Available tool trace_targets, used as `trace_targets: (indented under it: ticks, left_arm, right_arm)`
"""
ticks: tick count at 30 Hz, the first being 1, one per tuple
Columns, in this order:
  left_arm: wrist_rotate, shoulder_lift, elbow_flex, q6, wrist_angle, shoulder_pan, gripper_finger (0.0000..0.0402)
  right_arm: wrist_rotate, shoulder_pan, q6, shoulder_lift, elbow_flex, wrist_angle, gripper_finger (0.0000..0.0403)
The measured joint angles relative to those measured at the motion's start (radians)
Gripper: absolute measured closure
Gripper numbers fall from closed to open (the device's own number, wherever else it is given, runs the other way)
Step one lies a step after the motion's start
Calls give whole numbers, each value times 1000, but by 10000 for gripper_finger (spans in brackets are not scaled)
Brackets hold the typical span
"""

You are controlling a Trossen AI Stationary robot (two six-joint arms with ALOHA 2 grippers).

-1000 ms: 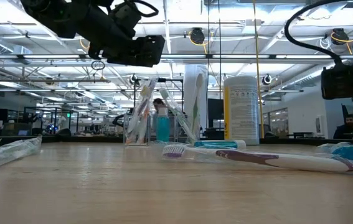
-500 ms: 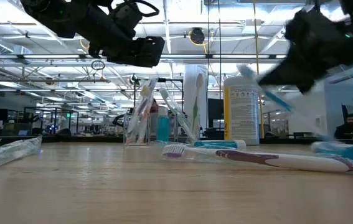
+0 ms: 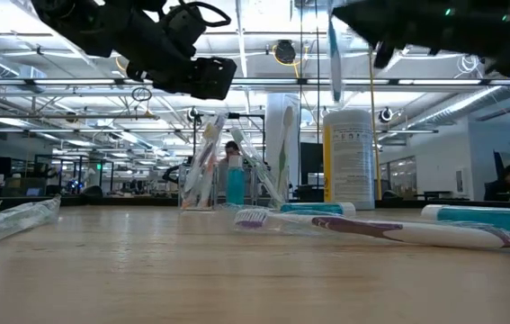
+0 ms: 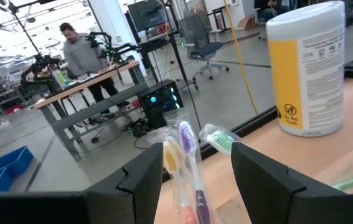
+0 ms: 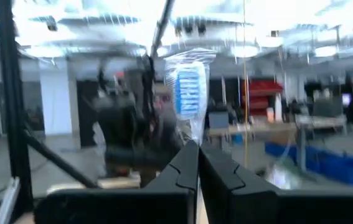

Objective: Pick & Place toothbrushing station
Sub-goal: Put the top blue toothbrush into the transparent organizer

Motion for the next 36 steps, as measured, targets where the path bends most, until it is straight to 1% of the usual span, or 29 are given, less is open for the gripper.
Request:
trace_targets:
  ticks: [4, 7, 9, 11, 14, 16, 18, 20, 24, 26, 32, 36]
  left_arm:
    - [1, 0, 0, -12, 0, 17, 206]
    - [18, 0, 0, -20, 0, 28, 206]
    - [20, 0, 0, -19, 0, 33, 206]
    - [20, 0, 0, -19, 0, 34, 206]
    - [20, 0, 0, -19, 0, 34, 206]
    - [20, 0, 0, -19, 0, 34, 206]
    - [21, 0, 0, -19, 0, 34, 206]
    - [21, 0, 0, -19, 0, 34, 206]
    - [21, 0, 0, -19, 0, 34, 206]
    - [21, 0, 0, -18, 0, 34, 206]
    - [22, 0, 0, -17, -1, 39, 206]
    - [23, 0, 0, -17, -1, 49, 206]
  right_arm:
    - [-1, -43, 39, 149, 10, 72, 403]
    - [-9, -64, 33, 267, 65, 129, 403]
    - [-30, -79, 4, 334, 115, 129, 403]
    - [-25, -92, -26, 388, 158, 117, 403]
    - [28, -121, -110, 451, 208, 115, 403]
    - [79, -146, -177, 479, 232, 112, 403]
    - [82, -178, -235, 497, 256, 117, 403]
    - [51, -211, -276, 509, 282, 119, 403]
    - [-52, -277, -300, 509, 327, 111, 403]
    - [-79, -304, -295, 509, 338, 93, 403]
    - [-91, -368, -290, 509, 341, 18, 403]
    - [-188, -387, -244, 509, 341, 4, 403]
